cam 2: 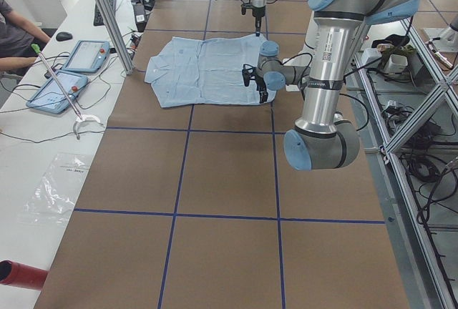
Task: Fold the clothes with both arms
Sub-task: 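Move the left gripper to the other hem corner and grasp it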
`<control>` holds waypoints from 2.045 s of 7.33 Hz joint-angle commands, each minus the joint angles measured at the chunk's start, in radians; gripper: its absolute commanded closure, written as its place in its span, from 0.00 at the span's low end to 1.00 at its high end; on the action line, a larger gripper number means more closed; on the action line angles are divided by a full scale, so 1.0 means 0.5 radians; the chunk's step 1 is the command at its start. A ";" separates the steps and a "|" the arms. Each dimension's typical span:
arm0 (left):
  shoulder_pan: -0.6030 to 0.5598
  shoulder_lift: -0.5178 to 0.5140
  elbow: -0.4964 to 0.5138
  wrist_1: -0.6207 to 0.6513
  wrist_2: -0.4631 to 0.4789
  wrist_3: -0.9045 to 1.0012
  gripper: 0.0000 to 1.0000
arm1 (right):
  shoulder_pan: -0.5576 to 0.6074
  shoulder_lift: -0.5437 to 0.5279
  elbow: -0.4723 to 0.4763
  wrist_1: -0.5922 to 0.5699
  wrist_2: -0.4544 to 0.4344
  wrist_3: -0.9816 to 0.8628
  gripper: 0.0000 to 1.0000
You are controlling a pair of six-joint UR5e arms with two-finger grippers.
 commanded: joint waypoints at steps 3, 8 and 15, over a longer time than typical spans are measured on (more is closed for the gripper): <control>0.053 0.009 0.010 0.014 0.011 -0.014 0.29 | 0.007 0.014 0.000 0.000 0.002 0.000 1.00; 0.130 -0.013 0.013 0.072 0.011 -0.017 0.36 | 0.020 0.014 -0.003 0.000 0.002 -0.003 1.00; 0.151 -0.046 -0.130 0.314 -0.011 -0.014 1.00 | 0.069 0.011 -0.003 0.000 0.024 -0.025 1.00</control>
